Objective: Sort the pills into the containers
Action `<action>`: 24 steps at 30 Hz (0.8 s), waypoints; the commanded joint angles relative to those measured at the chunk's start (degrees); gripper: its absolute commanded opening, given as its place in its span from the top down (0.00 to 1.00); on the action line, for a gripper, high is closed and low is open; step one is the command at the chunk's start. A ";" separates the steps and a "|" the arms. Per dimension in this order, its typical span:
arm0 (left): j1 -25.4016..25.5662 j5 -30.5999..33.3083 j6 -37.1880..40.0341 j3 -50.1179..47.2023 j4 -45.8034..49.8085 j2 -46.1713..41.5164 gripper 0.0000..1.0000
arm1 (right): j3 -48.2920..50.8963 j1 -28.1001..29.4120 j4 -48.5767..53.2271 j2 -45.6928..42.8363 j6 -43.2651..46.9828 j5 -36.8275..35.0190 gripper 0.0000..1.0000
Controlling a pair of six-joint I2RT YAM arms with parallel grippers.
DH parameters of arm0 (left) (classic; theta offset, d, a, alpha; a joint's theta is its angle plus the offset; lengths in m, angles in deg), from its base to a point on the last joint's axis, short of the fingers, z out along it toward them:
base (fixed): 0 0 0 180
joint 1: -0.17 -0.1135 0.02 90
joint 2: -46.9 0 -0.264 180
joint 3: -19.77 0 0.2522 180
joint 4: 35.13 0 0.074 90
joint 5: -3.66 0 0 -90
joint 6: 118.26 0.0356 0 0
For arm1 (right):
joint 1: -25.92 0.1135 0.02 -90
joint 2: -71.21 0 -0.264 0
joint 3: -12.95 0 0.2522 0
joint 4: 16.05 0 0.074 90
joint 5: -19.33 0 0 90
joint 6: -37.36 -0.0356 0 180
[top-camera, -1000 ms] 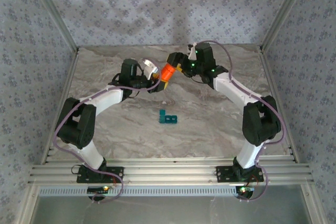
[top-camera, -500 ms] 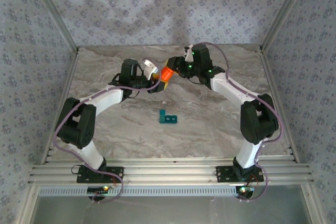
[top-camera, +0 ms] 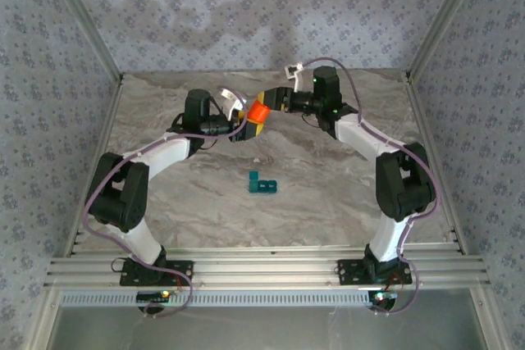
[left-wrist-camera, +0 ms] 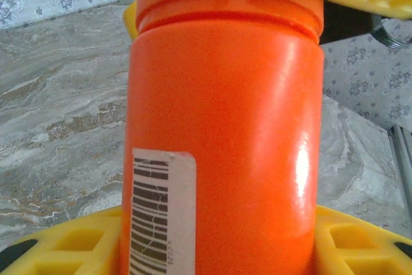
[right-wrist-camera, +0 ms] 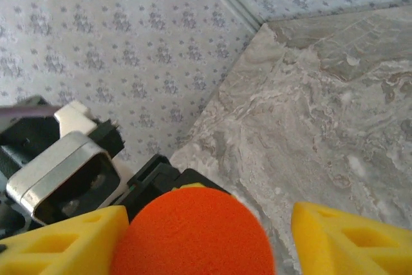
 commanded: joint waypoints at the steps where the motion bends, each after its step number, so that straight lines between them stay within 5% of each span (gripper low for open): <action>1: -0.64 -0.85 -0.24 1.55 -2.09 -1.56 1.00 | 1.17 -1.51 -1.51 -3.29 -1.48 -1.66 0.23; 9: 1.69 9.76 8.15 2.18 5.63 -2.44 1.00 | 6.57 -2.36 3.98 -9.25 -16.24 -21.32 0.22; 24: 3.75 12.55 11.13 3.32 7.96 -1.24 1.00 | 1.69 1.94 10.84 -4.87 -18.91 -22.34 0.18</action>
